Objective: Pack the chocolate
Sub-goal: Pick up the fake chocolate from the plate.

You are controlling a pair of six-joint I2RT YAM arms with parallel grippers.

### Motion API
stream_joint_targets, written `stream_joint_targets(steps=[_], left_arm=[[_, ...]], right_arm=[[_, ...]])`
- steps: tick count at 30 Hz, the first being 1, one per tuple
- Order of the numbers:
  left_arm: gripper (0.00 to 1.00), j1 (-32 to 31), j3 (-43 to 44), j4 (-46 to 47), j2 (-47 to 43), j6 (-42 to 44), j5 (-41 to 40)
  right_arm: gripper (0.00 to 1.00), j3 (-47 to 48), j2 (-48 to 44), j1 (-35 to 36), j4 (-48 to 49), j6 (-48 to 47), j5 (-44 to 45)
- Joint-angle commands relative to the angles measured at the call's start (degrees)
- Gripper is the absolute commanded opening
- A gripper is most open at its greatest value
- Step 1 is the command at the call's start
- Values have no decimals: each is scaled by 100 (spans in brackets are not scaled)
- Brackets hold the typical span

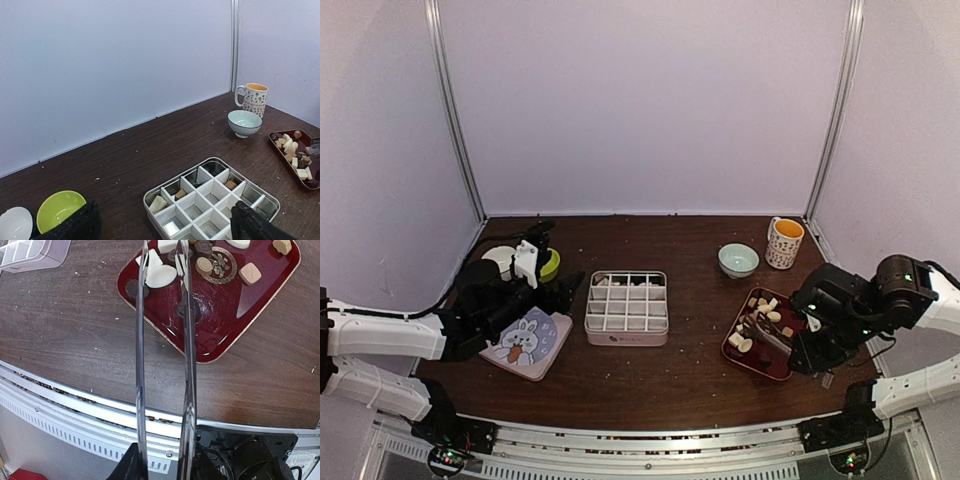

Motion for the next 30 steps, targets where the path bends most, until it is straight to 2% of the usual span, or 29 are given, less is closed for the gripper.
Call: stream_joint_targets(steps=[1,16,30], left_arm=[[92,-15,135,201,34,76,83],[92,-8,143,178,33,83,97],[92,-8,157,168,56,88,96]], right_arm=[[29,-141,-136,-71,-409,375,70],[29,-730,-292,-845,187,23,-250],[30,-864,-110,-952,426,-133,-282]])
